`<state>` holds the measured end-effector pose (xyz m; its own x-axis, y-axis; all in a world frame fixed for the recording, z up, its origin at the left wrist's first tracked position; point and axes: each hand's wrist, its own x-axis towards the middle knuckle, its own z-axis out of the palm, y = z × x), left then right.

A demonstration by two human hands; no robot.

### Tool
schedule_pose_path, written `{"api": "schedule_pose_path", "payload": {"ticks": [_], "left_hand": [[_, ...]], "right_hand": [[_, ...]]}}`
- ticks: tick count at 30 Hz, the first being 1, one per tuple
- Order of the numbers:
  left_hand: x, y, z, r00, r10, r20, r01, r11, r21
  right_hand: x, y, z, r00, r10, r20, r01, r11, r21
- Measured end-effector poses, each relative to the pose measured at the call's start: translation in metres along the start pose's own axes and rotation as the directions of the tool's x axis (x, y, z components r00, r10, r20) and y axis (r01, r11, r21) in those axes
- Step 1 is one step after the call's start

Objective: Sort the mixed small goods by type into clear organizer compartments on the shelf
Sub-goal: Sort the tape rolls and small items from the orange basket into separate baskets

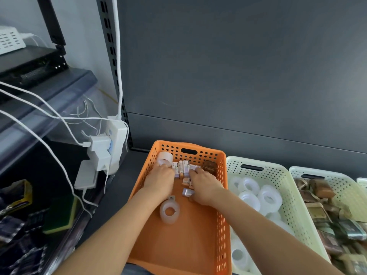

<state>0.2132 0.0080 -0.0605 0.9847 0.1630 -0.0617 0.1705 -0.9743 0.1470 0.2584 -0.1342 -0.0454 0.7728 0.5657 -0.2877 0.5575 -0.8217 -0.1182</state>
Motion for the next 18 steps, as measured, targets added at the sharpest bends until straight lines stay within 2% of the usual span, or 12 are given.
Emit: {"api": "schedule_pose_path", "payload": {"ticks": [3, 5, 8, 11, 15, 18], "left_hand": [[-0.002, -0.001, 0.000, 0.999, -0.017, 0.049, 0.015, 0.999, 0.034], [-0.004, 0.002, 0.002, 0.997, -0.001, 0.072, 0.000, 1.000, 0.014], [-0.005, 0.004, 0.004, 0.999, 0.023, 0.045, -0.021, 0.998, -0.057], [-0.003, 0.000, 0.003, 1.000, -0.004, 0.014, 0.006, 0.982, -0.188], [0.007, 0.002, -0.001, 0.999, -0.049, -0.016, 0.041, 0.945, -0.324], [0.017, 0.011, -0.006, 0.996, -0.079, -0.051, 0.051, 0.909, -0.413]], "right_hand": [[-0.001, -0.002, -0.001, 0.999, -0.036, -0.004, 0.036, 0.999, -0.037], [-0.005, -0.002, 0.001, 0.999, -0.036, 0.027, 0.035, 0.999, 0.015], [-0.009, -0.004, 0.004, 0.996, -0.036, 0.080, 0.027, 0.994, 0.108], [-0.011, -0.005, 0.003, 0.995, -0.052, 0.083, 0.048, 0.998, 0.050], [-0.014, -0.005, -0.004, 0.999, 0.024, -0.025, -0.022, 0.994, 0.105], [-0.018, -0.003, -0.017, 0.978, 0.100, -0.183, -0.072, 0.986, 0.153]]}}
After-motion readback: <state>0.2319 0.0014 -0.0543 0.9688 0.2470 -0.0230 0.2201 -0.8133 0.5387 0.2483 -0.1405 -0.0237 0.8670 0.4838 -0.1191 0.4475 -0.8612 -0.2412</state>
